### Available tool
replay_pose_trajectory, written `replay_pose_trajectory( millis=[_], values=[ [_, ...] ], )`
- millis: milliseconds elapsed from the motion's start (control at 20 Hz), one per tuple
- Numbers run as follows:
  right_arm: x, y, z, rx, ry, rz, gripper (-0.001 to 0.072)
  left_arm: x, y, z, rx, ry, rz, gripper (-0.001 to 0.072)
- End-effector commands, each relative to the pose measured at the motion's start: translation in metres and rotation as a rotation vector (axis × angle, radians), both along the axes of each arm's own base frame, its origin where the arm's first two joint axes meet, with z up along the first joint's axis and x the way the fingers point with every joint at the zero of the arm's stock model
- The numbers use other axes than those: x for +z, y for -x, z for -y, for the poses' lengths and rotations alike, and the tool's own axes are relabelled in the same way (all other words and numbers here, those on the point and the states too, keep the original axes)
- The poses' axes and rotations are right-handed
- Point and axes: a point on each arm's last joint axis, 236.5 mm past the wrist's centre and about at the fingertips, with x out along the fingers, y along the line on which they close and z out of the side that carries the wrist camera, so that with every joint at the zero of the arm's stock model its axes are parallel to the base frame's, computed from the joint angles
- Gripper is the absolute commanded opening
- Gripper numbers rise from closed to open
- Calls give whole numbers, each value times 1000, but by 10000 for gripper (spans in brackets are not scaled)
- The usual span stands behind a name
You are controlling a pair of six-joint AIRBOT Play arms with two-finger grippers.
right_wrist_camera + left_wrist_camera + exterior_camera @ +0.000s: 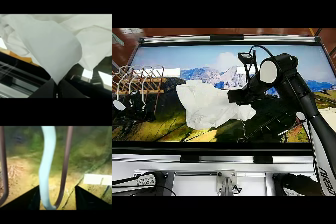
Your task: Fold the shirts.
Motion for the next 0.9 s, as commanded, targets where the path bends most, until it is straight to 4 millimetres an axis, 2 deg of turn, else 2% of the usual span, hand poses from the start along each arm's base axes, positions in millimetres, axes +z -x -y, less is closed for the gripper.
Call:
replay_pose_trajectory(
  millis=[0,50,150,200,250,500,650,850],
  values=[
    [0,0,0,-1,0,0,71,-4,-1,2,2,12,-1,380],
    [0,0,0,-1,0,0,72,-4,-1,2,2,12,-1,356],
    [0,0,0,-1,0,0,72,-4,-2,3,-13,10,1,252],
    [0,0,0,-1,1,0,71,-4,-1,3,-17,9,1,249],
    [0,0,0,-1,1,0,71,-4,-1,3,-18,11,-1,180],
    [0,-1,0,-2,3,3,71,13,-10,3,-26,20,8,51],
    [0,-1,1,-2,4,2,72,35,-22,-1,-33,9,44,44],
    [0,-1,1,-3,4,3,71,80,-36,-5,-37,-17,125,42]
  ],
)
